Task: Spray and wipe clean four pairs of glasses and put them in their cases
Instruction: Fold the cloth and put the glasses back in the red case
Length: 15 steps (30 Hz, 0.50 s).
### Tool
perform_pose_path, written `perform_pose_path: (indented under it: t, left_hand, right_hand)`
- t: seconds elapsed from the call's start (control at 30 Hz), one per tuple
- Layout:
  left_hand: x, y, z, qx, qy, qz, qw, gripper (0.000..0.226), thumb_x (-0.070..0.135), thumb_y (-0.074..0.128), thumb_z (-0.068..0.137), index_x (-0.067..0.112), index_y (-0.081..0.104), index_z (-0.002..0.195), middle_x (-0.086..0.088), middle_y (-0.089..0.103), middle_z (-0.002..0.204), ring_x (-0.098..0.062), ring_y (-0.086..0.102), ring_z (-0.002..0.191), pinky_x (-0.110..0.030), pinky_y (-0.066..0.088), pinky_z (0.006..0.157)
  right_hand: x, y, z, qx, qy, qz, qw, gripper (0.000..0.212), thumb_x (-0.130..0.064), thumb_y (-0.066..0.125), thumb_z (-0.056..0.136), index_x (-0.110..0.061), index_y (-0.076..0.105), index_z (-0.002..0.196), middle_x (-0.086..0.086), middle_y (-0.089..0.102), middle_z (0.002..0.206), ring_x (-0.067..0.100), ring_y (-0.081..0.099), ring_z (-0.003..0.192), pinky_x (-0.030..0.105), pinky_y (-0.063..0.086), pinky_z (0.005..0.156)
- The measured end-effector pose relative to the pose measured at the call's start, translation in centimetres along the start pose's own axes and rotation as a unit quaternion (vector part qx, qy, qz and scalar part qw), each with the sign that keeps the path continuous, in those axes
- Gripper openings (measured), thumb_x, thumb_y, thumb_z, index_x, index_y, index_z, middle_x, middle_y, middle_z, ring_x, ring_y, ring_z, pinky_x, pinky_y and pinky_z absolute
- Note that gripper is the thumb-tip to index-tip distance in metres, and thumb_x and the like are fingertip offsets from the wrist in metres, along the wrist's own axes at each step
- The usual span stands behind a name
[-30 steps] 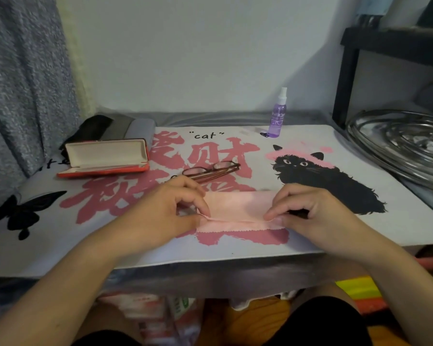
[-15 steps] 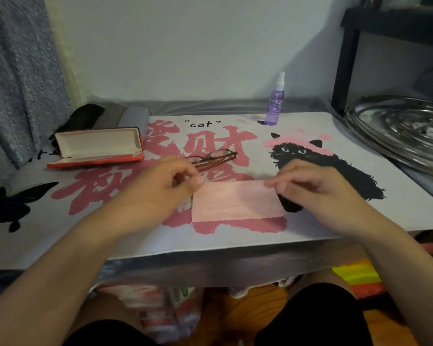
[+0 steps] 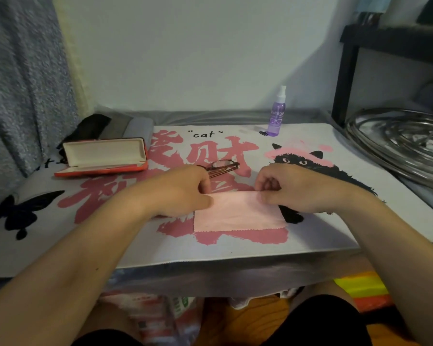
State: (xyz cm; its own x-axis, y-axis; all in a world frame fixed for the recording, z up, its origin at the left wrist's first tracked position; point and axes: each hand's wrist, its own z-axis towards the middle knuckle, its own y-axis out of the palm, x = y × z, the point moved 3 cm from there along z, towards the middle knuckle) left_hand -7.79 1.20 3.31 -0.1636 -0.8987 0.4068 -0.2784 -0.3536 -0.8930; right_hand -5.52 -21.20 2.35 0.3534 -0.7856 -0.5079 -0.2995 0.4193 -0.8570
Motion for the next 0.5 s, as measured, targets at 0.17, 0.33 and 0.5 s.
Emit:
perform_pose_path:
  t: [0.17,0.33,0.5]
  left_hand:
    - [-0.8,0.2,-1.2,0.06,0.019,-0.098,0.993,0.011,0.022,0.066,0.091,0.032,0.062,0.091,0.008,0.064,0.088,-0.013,0.063,0.074,-0.025,0.047,0.059]
    - [-1.9,1.2,-2.7,0.12,0.09,-0.195,0.969,0.025,0.009,0.067,0.09,0.034,0.064,0.088,0.01,0.064,0.083,-0.009,0.058,0.066,-0.029,0.049,0.057]
    - [-2.5,2.8,-3.8,0.132,0.136,-0.23,0.954,0.035,0.001,0.068,0.088,0.037,0.071,0.089,0.019,0.066,0.094,-0.003,0.061,0.088,-0.016,0.044,0.075]
  right_hand:
    - [-0.2,-0.1,-0.7,0.024,-0.01,0.011,1.0,0.011,-0.016,0.069,0.089,-0.025,0.064,0.086,-0.017,0.061,0.074,0.003,0.054,0.068,0.014,0.04,0.061]
    - [0.2,0.8,-3.2,0.104,-0.049,0.126,0.985,0.025,-0.001,0.07,0.086,-0.025,0.069,0.087,-0.013,0.068,0.081,0.002,0.059,0.069,0.014,0.045,0.062]
    - [0.9,1.7,-4.9,0.135,-0.068,0.179,0.972,0.034,0.007,0.073,0.083,-0.026,0.076,0.082,-0.01,0.07,0.089,0.012,0.067,0.083,0.022,0.05,0.076]
